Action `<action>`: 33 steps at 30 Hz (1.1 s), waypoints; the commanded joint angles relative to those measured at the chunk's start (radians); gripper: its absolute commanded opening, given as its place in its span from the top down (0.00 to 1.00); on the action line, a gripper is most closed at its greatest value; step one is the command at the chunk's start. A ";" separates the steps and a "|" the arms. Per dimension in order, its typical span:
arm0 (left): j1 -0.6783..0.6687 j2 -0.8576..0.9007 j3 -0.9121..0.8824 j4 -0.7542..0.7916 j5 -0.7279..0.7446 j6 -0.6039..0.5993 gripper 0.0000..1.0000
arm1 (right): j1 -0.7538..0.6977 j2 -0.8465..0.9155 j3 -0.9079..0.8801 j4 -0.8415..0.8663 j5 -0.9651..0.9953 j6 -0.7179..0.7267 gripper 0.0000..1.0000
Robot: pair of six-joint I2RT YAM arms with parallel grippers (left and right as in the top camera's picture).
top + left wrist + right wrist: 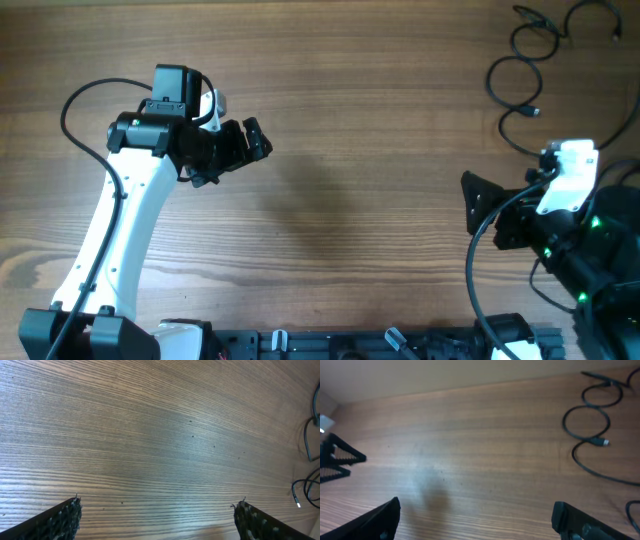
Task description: Untangle cables
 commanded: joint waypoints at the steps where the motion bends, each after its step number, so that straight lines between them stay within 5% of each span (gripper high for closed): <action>1: 0.005 -0.018 0.014 0.000 -0.002 0.020 0.00 | 0.008 -0.039 -0.056 0.009 0.014 -0.012 0.00; 15: 0.005 -0.018 0.014 0.000 -0.002 0.020 0.00 | 0.009 -0.156 -0.111 0.059 0.029 -0.047 0.00; 22: 0.005 -0.018 0.014 0.000 -0.002 0.020 0.00 | 0.009 -0.463 -0.474 0.320 0.021 -0.039 0.00; 33: 0.005 -0.018 0.014 0.000 -0.002 0.020 0.00 | 0.008 -0.641 -0.818 0.684 0.023 -0.066 0.00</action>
